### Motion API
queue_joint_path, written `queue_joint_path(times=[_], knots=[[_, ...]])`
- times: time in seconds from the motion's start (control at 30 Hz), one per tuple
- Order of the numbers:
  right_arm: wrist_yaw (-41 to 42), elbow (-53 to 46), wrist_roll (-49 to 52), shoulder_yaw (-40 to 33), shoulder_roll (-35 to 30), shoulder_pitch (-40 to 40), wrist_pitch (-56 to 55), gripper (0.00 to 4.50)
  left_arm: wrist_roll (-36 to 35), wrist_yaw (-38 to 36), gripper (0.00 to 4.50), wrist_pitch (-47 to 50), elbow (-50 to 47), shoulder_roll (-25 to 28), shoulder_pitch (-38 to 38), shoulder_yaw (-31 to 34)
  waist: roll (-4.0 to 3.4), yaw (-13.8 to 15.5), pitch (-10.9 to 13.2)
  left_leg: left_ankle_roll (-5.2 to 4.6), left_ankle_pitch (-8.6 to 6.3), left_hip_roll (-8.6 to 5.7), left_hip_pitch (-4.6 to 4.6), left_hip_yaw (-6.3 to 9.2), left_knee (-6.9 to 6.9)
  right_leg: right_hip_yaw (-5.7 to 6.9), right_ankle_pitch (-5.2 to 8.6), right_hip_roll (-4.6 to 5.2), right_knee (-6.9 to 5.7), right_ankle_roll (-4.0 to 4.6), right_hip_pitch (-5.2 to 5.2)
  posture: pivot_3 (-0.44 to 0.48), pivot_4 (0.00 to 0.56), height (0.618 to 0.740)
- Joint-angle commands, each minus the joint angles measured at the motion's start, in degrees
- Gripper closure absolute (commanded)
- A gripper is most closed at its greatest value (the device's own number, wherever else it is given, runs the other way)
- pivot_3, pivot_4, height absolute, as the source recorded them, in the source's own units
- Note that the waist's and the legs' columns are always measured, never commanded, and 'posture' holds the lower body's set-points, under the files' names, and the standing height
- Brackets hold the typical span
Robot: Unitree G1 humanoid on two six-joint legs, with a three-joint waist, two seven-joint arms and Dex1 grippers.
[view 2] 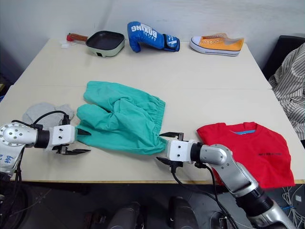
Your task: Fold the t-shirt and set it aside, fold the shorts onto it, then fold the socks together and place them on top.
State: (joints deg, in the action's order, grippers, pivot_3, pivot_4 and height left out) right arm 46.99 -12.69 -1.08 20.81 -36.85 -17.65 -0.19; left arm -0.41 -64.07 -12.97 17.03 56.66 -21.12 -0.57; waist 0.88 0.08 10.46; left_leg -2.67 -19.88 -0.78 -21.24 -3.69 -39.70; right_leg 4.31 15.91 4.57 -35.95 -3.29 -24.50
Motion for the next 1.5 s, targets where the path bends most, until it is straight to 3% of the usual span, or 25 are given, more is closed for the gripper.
queue_joint_path(times=[0.03,0.1,0.27,0.33,0.4,0.57,0.67,0.73,0.83,0.97,1.17,1.23,1.33,1.5], knots=[[0.4,0.9,0.1,-0.8,1.6,-1.5,-2.5,1.63,4.1,4.9,1.44,-2.4,5.2,-1.0,-2.1,-0.8,0.0,-0.1,0.0,0.02,0.01,0.0,0.0,0.0,0.0,0.01,0.0,0.0,-0.01,0.0,0.0,0.0,0.15,0.74],[0.2,1.5,0.4,-1.8,2.3,-2.1,-2.7,2.24,5.0,6.6,1.76,-3.7,8.0,-2.3,-4.2,-1.6,-0.03,-0.1,0.0,0.03,0.02,0.0,0.04,-0.02,0.0,0.0,0.0,0.0,-0.04,0.0,0.0,0.0,0.15,0.74],[0.1,1.2,2.6,-5.5,2.6,-2.7,-1.1,3.99,4.8,5.2,3.32,-3.2,11.6,-4.8,-7.7,-3.0,-0.05,0.1,0.0,0.04,0.03,0.0,0.03,-0.02,-0.02,0.02,-0.01,0.0,-0.14,-0.02,0.01,0.0,0.15,0.74],[0.1,1.2,3.5,-7.0,2.5,-2.7,-0.4,4.5,4.1,3.7,3.96,-2.3,11.9,-5.0,-8.3,-3.4,-0.05,0.0,0.0,0.04,0.03,0.0,0.02,-0.03,-0.02,0.02,-0.01,0.0,-0.16,-0.02,0.02,0.0,0.15,0.74],[0.3,1.1,4.5,-8.8,2.1,-2.9,0.7,4.5,2.5,1.9,4.47,-0.1,11.5,-5.6,-9.4,-3.3,-0.05,0.0,0.0,0.04,0.03,0.0,0.02,-0.02,-0.01,0.03,-0.01,0.0,-0.26,-0.02,0.0,0.0,0.15,0.74],[-0.8,7.8,4.8,-16.4,-1.8,-9.8,0.6,4.5,-3.7,-3.0,4.47,14.2,12.2,-8.5,-23.2,-0.8,-0.01,0.5,0.0,0.0,0.02,0.0,-0.19,0.05,-0.28,0.14,-0.03,0.0,-0.33,-0.05,-0.03,0.0,0.15,0.74],[-0.6,13.3,1.6,-19.2,-7.6,-14.5,-4.3,4.5,-11.5,-13.4,4.47,33.8,7.0,-6.2,-29.1,-0.9,0.0,0.2,0.0,-0.06,0.0,-0.01,-0.32,0.04,-0.33,0.14,-0.08,-0.03,-0.23,-0.14,-0.11,0.0,0.15,0.74],[0.4,14.4,0.0,-19.0,-10.4,-15.0,-7.4,4.5,-16.0,-19.8,4.47,44.2,1.2,-2.9,-28.4,-2.2,-0.06,-0.3,0.0,-0.06,-0.03,-0.01,-0.31,0.02,-0.14,0.14,-0.08,-0.07,-0.14,-0.14,-0.15,0.0,0.15,0.74],[4.5,11.2,2.6,-18.9,-12.9,-11.3,-7.6,4.5,-21.0,-27.4,4.47,52.4,-8.1,3.1,-22.7,-3.9,-0.07,-1.6,0.0,0.01,-0.07,0.02,-0.07,-0.04,0.38,0.14,-0.04,-0.14,-0.03,-0.08,-0.15,0.0,0.15,0.74],[5.2,3.3,3.8,-17.5,-11.8,-2.3,-5.8,4.5,-18.1,-25.1,4.47,48.0,-11.6,5.9,-15.5,-7.2,-0.09,-1.6,0.0,0.08,-0.04,0.06,-0.05,-0.01,0.49,0.14,0.02,-0.15,0.0,0.0,-0.17,0.0,0.15,0.74],[1.8,-1.6,-3.0,-14.3,-9.7,7.2,-5.9,4.5,-13.5,-15.2,4.47,37.5,-11.5,0.9,-11.1,-6.8,-0.09,-0.4,0.0,0.12,0.08,0.04,0.0,-0.03,-0.07,0.02,0.03,-0.05,-0.04,0.01,0.02,0.0,0.15,0.74],[1.8,-2.7,-3.2,-14.7,-9.8,9.3,-4.9,3.96,-12.6,-12.9,4.5,34.2,-11.5,-0.2,-9.7,-5.9,-0.09,-0.1,0.0,0.13,0.07,0.04,0.05,-0.02,-0.1,-0.02,0.03,-0.03,-0.11,0.01,0.03,0.0,0.15,0.74],[2.3,-4.7,-2.6,-16.3,-10.7,12.0,-3.8,3.07,-11.2,-12.8,3.89,27.8,-12.4,0.8,-5.9,-5.4,-0.1,-0.1,0.0,0.16,0.04,0.05,0.02,-0.01,-0.02,-0.02,0.05,-0.02,-0.08,0.05,-0.04,0.0,0.15,0.74],[3.5,-10.0,0.9,-20.3,-12.3,17.0,-2.7,1.36,-11.8,-11.6,2.36,22.5,-15.7,1.8,-1.5,-1.8,-0.11,-0.1,0.0,0.17,0.04,0.05,-0.02,-0.01,0.15,0.04,0.06,-0.05,-0.08,0.06,-0.07,0.0,0.15,0.74]])
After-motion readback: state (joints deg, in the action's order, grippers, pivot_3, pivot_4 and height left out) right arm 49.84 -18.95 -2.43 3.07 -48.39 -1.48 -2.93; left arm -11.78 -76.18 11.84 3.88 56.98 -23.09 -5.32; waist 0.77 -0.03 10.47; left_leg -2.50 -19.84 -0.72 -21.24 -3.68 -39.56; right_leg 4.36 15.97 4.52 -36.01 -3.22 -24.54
